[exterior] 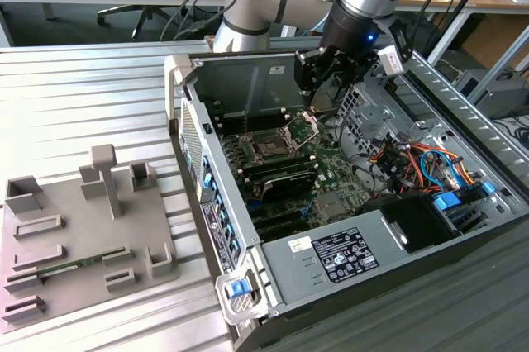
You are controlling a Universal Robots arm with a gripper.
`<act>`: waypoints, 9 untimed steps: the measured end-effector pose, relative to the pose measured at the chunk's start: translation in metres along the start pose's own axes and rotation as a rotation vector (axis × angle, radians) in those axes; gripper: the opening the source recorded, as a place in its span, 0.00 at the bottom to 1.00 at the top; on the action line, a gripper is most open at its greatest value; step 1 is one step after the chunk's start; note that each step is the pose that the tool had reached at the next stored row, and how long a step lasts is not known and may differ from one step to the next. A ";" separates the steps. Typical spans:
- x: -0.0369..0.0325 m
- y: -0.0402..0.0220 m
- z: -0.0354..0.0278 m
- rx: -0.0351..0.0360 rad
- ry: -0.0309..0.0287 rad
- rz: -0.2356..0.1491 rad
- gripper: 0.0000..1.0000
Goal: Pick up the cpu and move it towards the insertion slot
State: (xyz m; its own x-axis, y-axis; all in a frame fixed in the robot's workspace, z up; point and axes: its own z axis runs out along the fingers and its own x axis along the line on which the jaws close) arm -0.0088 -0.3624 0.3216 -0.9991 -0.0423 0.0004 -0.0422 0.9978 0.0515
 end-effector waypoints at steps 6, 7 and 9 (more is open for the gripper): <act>0.0000 0.0008 0.0017 -0.0001 0.0000 0.000 0.55; 0.0000 0.0009 0.0021 -0.0001 0.0000 0.000 0.55; 0.0000 0.0011 0.0024 0.0000 0.0000 0.000 0.55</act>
State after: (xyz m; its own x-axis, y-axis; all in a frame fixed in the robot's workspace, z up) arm -0.0088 -0.3612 0.3192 -0.9991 -0.0423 0.0004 -0.0422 0.9978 0.0515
